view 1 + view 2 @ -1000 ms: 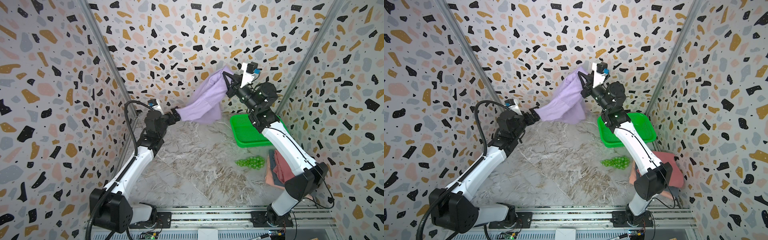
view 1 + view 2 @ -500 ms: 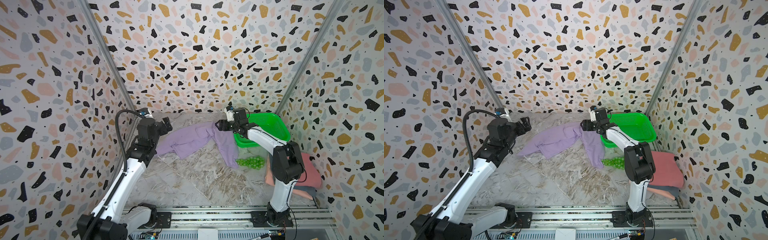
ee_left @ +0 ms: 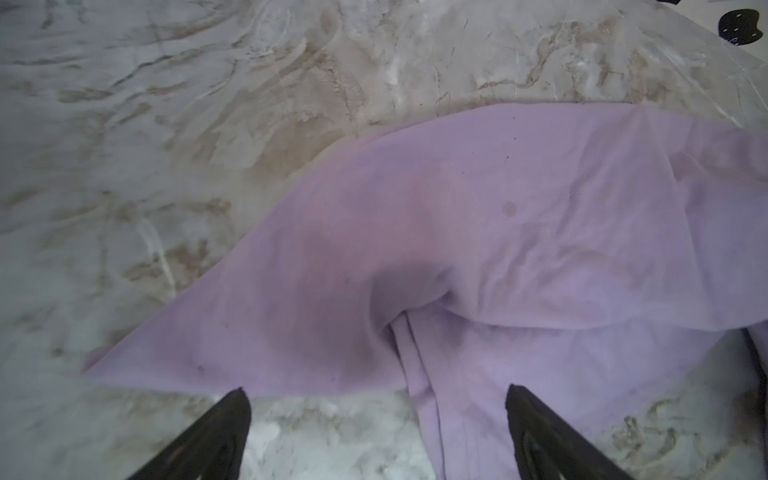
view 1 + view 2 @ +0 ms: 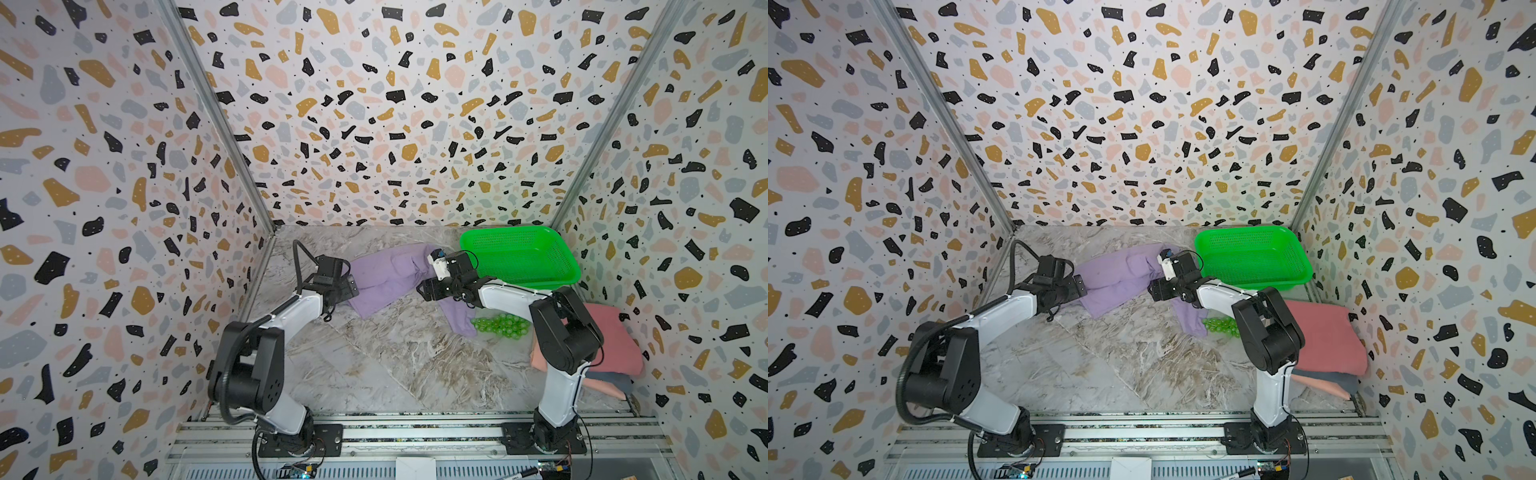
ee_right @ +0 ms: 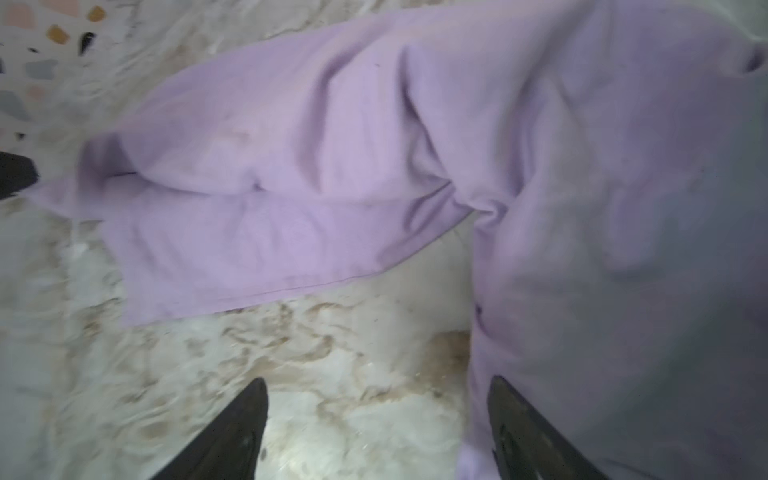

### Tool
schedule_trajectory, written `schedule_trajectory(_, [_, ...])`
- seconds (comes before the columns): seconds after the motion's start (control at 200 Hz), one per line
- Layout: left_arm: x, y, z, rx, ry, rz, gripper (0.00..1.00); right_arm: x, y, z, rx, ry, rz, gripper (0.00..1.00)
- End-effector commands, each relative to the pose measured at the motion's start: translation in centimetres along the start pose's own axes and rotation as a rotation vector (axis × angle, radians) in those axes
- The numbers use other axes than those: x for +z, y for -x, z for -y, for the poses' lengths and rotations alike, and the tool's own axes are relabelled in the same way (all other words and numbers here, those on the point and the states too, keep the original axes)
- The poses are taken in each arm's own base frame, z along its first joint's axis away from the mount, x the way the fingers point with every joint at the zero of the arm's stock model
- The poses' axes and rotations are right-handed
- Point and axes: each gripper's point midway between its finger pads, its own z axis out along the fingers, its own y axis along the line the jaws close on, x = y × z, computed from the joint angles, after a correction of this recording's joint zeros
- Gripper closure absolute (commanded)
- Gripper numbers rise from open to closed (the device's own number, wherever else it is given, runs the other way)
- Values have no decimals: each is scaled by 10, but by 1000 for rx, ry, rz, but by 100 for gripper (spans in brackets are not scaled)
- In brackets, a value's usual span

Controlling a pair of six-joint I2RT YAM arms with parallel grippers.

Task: Fold and stack the t-shirts
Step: 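Lift the t-shirt out with right gripper while left gripper grasps its other edge, then raise the t-shirt with both grippers, stretching it between them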

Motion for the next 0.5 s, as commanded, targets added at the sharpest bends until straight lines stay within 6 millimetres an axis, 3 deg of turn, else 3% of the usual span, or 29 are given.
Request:
schedule_trajectory(0.0, [18, 31, 18, 40, -46, 62, 8, 2, 51, 23, -29, -138, 153, 17])
schedule_trajectory(0.095, [32, 34, 22, 46, -48, 54, 9, 14, 57, 33, -46, -172, 146, 17])
schedule_trajectory(0.225, [47, 29, 18, 29, -47, 40, 21, 40, 40, 43, -36, -171, 55, 28])
schedule_trajectory(0.31, [52, 29, 15, 20, -48, 40, 35, 50, 28, 43, -32, -147, 23, 53])
schedule_trajectory(0.38, [52, 34, 15, 17, -50, 48, 56, 53, 25, 46, -29, -148, 3, 76])
schedule_trajectory(0.451, [44, 45, 15, 2, -57, 84, 75, 50, 33, 46, -21, -122, 13, 90])
schedule_trajectory(0.496, [34, 59, 17, -8, -70, 120, 85, 41, 48, 44, -4, -91, 42, 100])
